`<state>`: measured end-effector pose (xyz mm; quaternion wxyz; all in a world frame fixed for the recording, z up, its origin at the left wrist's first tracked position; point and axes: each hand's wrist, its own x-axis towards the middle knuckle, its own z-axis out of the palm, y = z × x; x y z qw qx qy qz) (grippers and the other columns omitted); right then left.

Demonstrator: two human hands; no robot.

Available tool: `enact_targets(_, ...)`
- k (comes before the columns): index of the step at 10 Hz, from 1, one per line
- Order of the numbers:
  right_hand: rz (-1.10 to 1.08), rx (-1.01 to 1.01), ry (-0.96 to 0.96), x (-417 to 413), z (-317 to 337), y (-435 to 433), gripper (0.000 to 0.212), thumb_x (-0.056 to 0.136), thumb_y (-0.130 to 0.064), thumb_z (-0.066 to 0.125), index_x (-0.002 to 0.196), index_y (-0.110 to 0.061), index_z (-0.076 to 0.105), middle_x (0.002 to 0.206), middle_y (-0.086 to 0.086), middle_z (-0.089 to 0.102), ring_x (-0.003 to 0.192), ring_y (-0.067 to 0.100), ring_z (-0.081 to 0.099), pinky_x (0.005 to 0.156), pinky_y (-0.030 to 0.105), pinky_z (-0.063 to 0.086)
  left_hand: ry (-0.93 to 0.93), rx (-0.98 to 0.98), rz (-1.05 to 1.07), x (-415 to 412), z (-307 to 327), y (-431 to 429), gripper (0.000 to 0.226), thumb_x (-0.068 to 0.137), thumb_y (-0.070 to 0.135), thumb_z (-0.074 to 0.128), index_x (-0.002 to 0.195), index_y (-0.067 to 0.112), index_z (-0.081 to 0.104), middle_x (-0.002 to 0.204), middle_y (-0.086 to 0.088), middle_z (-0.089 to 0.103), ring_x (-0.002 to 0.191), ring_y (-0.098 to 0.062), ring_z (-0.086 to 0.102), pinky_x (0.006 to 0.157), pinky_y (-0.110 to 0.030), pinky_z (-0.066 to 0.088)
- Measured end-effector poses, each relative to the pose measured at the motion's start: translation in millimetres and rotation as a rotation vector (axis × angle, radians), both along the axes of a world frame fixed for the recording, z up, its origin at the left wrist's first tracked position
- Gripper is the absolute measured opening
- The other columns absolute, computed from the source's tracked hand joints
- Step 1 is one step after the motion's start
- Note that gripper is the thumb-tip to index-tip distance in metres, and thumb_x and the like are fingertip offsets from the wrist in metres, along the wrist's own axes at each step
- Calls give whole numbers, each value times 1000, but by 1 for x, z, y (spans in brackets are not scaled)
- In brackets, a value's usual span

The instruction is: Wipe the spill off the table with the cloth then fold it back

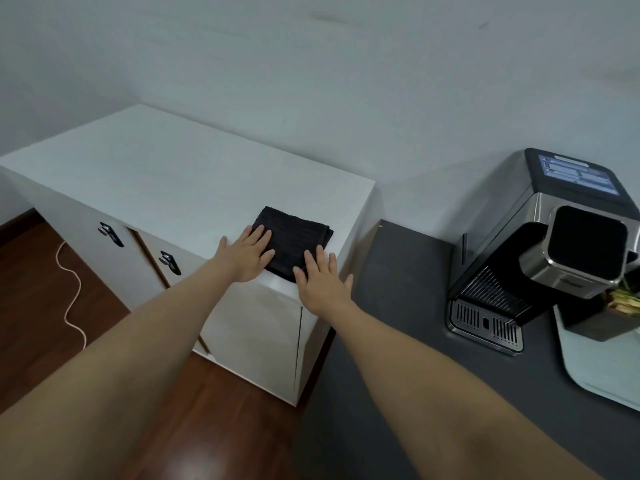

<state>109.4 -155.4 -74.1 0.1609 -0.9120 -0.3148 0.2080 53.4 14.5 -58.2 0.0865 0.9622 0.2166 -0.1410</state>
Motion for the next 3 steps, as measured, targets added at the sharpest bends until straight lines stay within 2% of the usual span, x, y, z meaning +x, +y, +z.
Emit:
enact_targets(1, 28, -1, 32, 5, 7, -7, 57, 96, -53, 17, 147, -31, 6, 159, -6, -8, 145, 21, -13, 112, 62, -2, 33, -7, 39, 0, 5, -7, 57, 98, 41, 16, 149, 21, 2, 160, 2, -4, 146, -21, -6, 115, -54, 10)
enact_targets(2, 65, 21, 4, 9, 15, -25, 56, 95, -50, 27, 146, -28, 19, 159, -4, 7, 146, 22, -1, 111, 62, 8, 12, 16, 42, -4, 10, -12, 53, 98, 36, 21, 147, 16, 15, 156, -6, 14, 144, -24, 9, 111, -51, 22)
enact_targets(3, 25, 75, -98, 15, 20, -58, 48, 94, -44, 39, 134, -19, 42, 144, 2, 38, 137, 25, 28, 106, 58, 25, -25, 24, 32, -11, 16, -15, 45, 96, 31, 31, 134, 9, 39, 136, -10, 41, 128, -27, 38, 101, -46, 40)
